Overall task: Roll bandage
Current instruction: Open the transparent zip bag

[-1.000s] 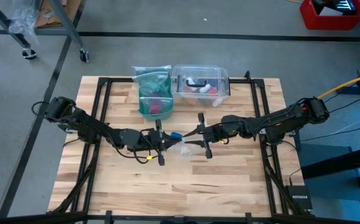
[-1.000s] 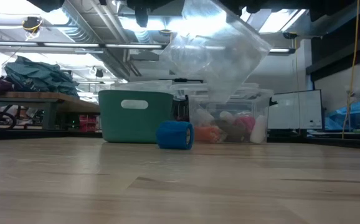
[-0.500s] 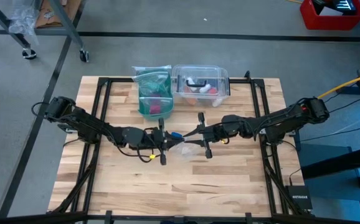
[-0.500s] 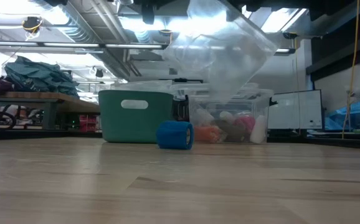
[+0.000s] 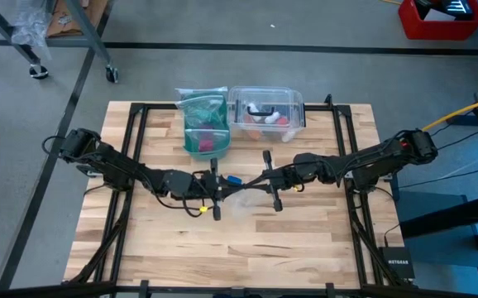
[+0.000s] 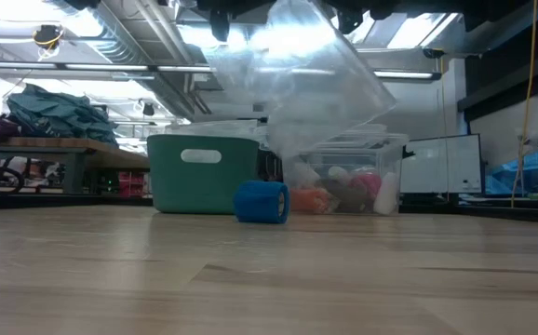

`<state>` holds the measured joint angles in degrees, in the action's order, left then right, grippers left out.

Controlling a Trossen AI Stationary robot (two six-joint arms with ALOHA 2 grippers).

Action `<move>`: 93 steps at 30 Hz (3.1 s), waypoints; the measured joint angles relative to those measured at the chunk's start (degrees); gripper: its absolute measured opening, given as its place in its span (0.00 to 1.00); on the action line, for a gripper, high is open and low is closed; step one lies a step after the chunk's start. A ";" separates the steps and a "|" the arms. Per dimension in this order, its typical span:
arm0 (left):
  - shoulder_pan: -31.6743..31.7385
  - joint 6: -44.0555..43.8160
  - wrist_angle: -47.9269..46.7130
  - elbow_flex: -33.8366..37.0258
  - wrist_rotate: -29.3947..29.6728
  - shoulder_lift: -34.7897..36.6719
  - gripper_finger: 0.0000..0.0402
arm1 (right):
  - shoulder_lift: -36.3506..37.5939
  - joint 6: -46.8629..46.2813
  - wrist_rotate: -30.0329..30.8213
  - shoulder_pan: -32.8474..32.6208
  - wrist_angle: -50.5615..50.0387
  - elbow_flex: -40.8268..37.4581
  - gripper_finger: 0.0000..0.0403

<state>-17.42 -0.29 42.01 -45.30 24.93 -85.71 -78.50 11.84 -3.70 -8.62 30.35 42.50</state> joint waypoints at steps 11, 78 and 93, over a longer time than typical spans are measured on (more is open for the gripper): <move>-0.64 0.76 0.43 0.00 1.51 0.00 0.00 | -0.02 0.00 -0.87 0.00 -0.41 0.00 0.02; -2.42 4.59 1.61 -0.02 4.35 0.09 0.00 | -0.11 -2.58 0.07 0.00 -2.78 -0.07 0.18; -2.30 3.75 0.48 -0.02 4.26 0.09 0.00 | -0.13 -2.58 -0.39 -0.04 -0.30 -0.09 0.18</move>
<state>-19.73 3.46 42.49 -45.32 29.19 -85.62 -78.63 9.26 -4.10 -8.67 30.04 42.41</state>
